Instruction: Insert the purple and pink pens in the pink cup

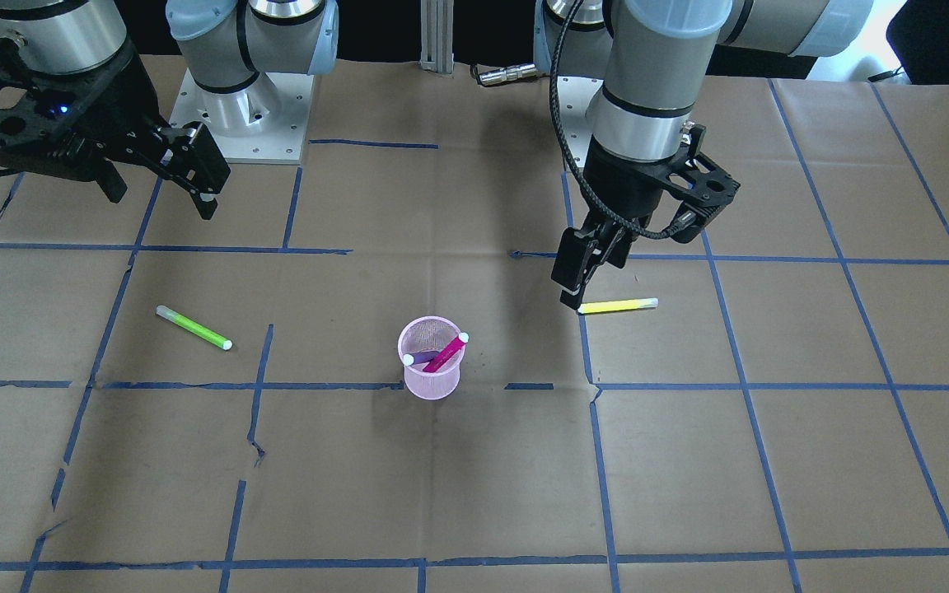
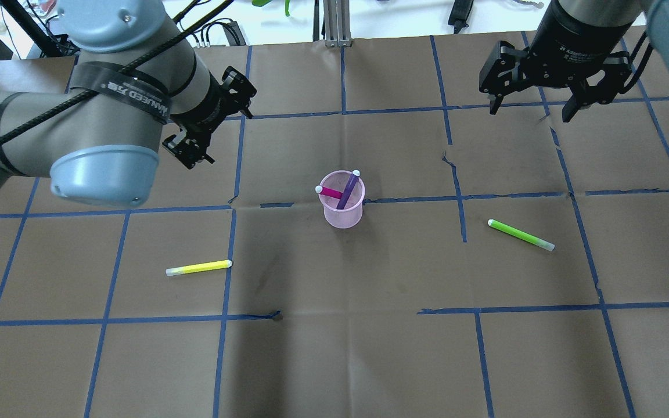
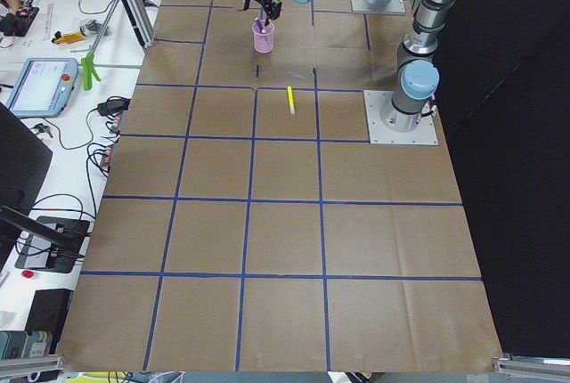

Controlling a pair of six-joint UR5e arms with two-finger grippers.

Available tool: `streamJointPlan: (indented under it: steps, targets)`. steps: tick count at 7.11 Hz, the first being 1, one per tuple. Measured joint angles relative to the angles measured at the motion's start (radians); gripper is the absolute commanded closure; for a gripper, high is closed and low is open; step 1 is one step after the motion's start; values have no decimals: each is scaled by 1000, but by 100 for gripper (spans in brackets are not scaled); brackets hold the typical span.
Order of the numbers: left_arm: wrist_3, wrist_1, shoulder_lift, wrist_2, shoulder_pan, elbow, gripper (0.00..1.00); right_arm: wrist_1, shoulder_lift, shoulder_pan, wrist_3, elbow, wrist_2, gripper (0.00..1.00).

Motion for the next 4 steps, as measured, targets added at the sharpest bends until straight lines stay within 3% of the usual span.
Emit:
streamJointPlan:
  steps: [2,4]
  targets:
    - [385,-51,17,41,32,2,2,0,1,-1,0,1,0,0]
    - [648,-162,22,19,35,6,2,-1,1,-1,0,1,-1,0]
